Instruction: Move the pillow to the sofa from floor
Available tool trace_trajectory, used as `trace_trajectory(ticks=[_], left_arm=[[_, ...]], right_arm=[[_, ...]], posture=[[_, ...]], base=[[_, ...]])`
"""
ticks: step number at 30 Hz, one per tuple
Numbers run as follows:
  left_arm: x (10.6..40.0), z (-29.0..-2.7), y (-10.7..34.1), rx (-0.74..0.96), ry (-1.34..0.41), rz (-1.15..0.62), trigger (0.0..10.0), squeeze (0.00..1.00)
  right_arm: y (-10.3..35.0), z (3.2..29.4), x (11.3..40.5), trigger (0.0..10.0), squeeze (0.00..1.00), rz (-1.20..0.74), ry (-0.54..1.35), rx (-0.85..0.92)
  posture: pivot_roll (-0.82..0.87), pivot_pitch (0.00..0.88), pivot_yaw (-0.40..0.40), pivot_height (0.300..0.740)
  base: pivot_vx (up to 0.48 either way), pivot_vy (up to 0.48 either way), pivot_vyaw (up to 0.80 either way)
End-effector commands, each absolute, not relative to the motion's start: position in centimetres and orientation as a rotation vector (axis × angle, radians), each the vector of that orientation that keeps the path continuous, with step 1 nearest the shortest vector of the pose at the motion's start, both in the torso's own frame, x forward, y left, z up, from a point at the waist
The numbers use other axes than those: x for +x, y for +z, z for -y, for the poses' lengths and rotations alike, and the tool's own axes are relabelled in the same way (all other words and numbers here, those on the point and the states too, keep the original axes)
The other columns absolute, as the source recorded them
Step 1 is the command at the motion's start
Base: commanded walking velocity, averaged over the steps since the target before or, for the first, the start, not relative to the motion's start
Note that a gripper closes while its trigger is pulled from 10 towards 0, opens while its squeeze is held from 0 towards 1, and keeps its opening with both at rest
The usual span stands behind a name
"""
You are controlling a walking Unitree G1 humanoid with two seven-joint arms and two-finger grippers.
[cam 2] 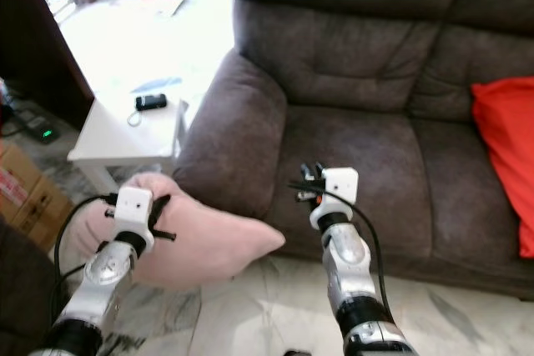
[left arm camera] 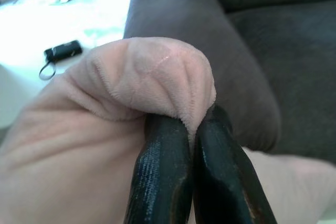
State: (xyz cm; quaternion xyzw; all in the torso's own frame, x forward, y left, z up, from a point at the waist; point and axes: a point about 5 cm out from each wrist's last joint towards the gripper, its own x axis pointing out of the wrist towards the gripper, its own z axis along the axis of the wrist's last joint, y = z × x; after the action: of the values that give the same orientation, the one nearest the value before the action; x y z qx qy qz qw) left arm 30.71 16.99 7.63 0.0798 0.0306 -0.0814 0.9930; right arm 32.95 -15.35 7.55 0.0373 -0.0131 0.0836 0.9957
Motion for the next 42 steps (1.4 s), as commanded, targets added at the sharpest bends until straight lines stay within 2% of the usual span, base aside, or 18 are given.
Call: trace_trajectory(ticks=[1,17,18,21,30,42], left_arm=[[31.3,-16.8,10.8,0.156,-0.187,0.067,10.0,0.0],[32.5,-15.4,14.3,0.097,-0.218,0.117,10.0,0.0],[32.6,-15.3,14.5,0.099,-0.221,0.121,10.0,0.0],[32.7,-14.9,15.2,0.085,-0.229,0.139,10.0,0.0],[32.9,-14.6,16.2,0.078,-0.264,0.15,10.0,0.0],[32.6,-13.5,16.8,0.076,-0.384,0.148,10.0,0.0]], right_arm=[[6.9,15.7,32.6,10.0,0.0,-0.012,0.191,0.064],[3.6,16.1,28.9,10.0,0.0,-0.202,0.656,-0.097],[3.2,15.8,28.4,10.0,0.99,-0.225,0.713,-0.102],[2.3,15.1,27.4,10.0,1.0,-0.276,0.814,-0.126],[1.4,14.4,26.6,10.0,1.0,-0.32,0.876,-0.268],[0.5,14.5,26.9,10.0,1.0,-0.376,0.842,-0.377]], posture=[[0.02,0.085,-0.035,0.74],[0.0,0.047,-0.041,0.74],[0.0,0.05,-0.043,0.74],[0.0,0.058,-0.047,0.74],[0.0,0.071,-0.048,0.74],[0.0,0.08,-0.047,0.74]], base=[[0.0,0.0,0.0],[0.0,0.0,0.0],[0.0,0.0,0.0],[0.0,0.0,0.0],[0.0,0.0,0.0],[0.0,0.0,0.0]])
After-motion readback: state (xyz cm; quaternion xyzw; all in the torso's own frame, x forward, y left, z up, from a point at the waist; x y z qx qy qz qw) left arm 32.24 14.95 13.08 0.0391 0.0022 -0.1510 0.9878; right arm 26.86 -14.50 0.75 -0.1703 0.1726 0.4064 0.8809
